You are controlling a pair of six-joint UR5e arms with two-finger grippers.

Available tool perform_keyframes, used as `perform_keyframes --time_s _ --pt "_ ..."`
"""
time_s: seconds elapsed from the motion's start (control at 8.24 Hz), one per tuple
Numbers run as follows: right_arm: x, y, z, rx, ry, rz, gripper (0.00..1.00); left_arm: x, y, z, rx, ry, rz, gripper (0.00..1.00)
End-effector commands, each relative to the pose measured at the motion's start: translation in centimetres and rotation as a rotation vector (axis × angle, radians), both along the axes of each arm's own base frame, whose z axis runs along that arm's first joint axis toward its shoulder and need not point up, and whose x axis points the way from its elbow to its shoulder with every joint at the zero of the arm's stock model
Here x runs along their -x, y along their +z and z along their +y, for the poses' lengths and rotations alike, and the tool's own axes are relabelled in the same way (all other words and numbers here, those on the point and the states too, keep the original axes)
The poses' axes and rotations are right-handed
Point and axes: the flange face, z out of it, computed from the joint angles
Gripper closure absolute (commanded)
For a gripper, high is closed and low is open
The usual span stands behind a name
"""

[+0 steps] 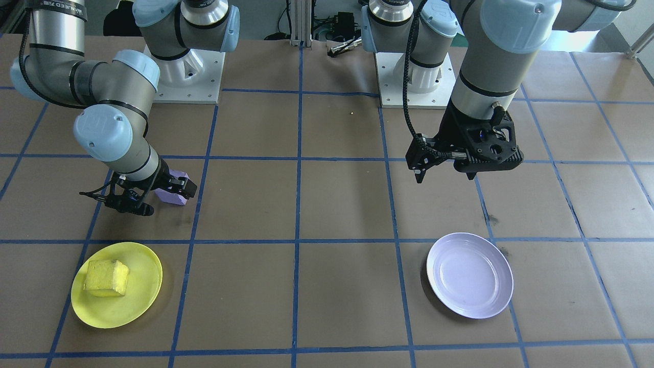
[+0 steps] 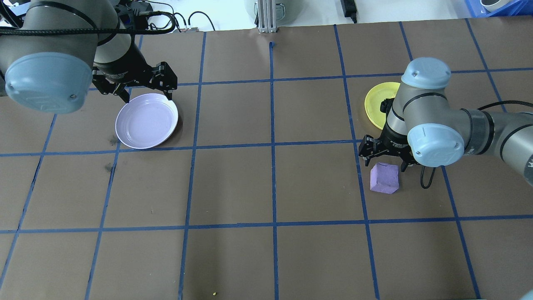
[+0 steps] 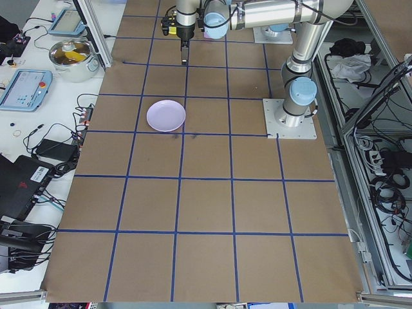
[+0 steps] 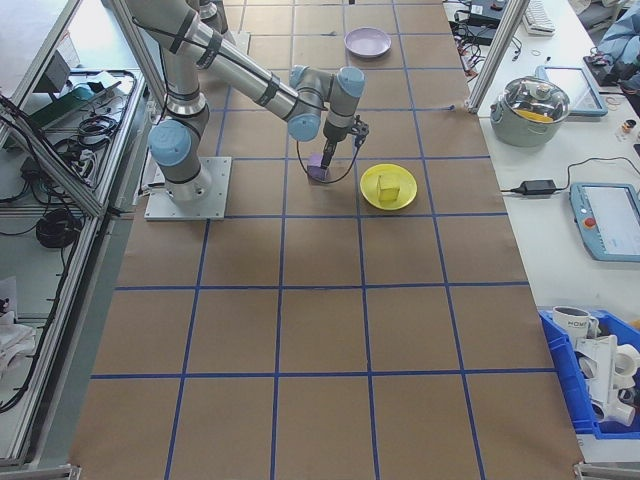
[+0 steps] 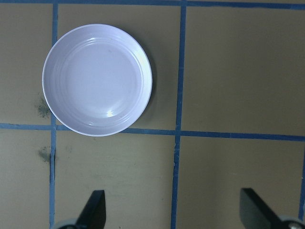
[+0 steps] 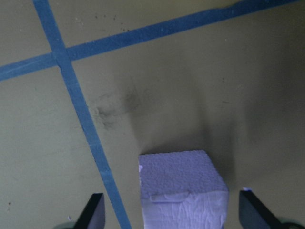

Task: Sort blocks by color into plates

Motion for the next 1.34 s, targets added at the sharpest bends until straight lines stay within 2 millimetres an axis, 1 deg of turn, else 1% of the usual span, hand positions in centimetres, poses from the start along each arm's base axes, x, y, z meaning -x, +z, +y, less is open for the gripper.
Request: perform_keyframes --time_s 0.0,0.24,0.36,0.49,0.61,0.73,0.85,0.97,1.09,1.21 --pt "-0.2 -1.9 1.7 -0.049 -0.001 -0.005 0.00 0.0 -0.1 0.0 -0.002 0.000 0.000 0.00" --pt "-0.1 -1.9 1.7 -0.051 0.015 0.004 0.00 0.0 -0.1 0.0 0.000 0.000 0.000 0.00" --pt "-0.2 -1.8 1.5 -0.034 0.008 -0.008 0.31 0.0 0.0 -0.1 0.001 0.000 0.000 0.00" --pt "-0.6 -1.8 1.6 -0.041 0.003 -0.044 0.84 0.0 0.0 -0.1 0.001 0.000 0.000 0.00" --pt "-0.8 -1.5 1.4 -0.030 -0.010 -0.068 0.90 0.0 0.0 -0.1 0.001 0.000 0.000 0.00" --pt "-0.6 -0.3 0.5 0.001 -0.011 -0.055 0.93 0.0 -0.2 -0.2 -0.002 0.000 0.001 0.00" --pt "-0.6 2.5 -1.7 0.048 0.002 -0.051 0.92 0.0 -0.3 -0.1 -0.003 0.000 0.000 0.00" --pt "-2.6 5.6 -3.4 0.053 0.034 -0.062 0.92 0.0 -0.2 -0.1 0.000 0.002 0.006 0.00" --pt "-5.9 8.4 -5.0 0.098 0.098 -0.061 0.92 0.0 -0.1 -0.2 0.004 0.002 0.009 0.00" --pt "-9.6 9.1 -5.7 0.104 0.122 -0.076 0.92 0.0 0.0 -0.2 0.007 0.002 0.006 0.00"
